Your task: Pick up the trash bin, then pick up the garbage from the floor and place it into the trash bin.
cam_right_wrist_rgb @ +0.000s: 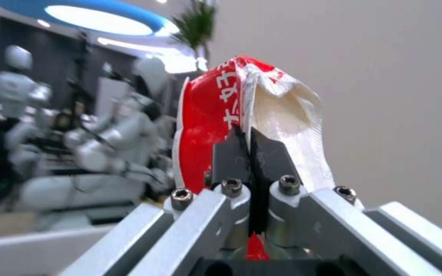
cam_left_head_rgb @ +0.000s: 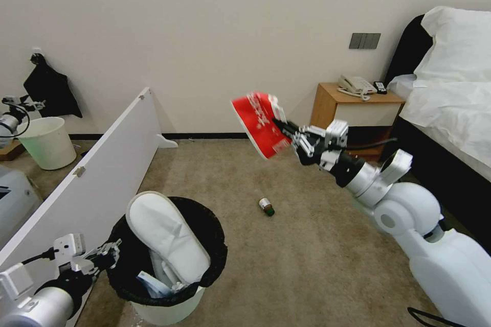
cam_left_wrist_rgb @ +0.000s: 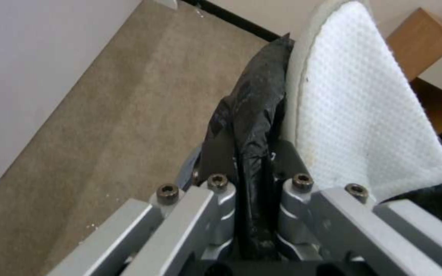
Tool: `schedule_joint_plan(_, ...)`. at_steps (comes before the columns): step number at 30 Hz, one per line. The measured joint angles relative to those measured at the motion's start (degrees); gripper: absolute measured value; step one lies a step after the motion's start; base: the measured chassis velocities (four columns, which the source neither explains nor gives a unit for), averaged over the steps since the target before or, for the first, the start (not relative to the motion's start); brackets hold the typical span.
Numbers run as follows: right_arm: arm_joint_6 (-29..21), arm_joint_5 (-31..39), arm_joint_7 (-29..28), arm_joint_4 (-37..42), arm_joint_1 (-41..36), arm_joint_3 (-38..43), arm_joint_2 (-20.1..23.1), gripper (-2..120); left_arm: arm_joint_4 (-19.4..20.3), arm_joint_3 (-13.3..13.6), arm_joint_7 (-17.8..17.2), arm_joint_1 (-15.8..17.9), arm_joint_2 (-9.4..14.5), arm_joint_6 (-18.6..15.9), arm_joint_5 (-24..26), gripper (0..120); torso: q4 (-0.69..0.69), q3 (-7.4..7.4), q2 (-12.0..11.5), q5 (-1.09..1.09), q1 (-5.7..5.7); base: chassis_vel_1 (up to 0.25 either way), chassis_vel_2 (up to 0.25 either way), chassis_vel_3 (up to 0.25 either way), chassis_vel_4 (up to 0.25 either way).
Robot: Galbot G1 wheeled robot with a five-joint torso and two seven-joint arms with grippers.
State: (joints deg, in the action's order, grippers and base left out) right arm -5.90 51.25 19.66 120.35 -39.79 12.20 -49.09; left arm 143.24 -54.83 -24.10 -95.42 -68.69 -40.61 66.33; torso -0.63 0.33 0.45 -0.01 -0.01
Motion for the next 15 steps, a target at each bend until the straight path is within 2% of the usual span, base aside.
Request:
schedule_joint_plan(7,-0.99,3.24,-0.78,1.69,3.97,-3.86,-0.19,0,0.00,-0.07,0.02,0.05,0.48,0.00,0.02,5,0.01,0.00,0.00,0.00,0.00,0.000,0.000,0.000,0.000)
schedule_joint_plan(15,-2.02,5.27,-2.17,0.66,13.01,-15.69,-6.55,0,0.00,-1.07,0.08,-0.71,0.24,-0.05,0.01,5,0.01,0.00,-0.01,0.00,0.00,0.000,0.000,0.000,0.000)
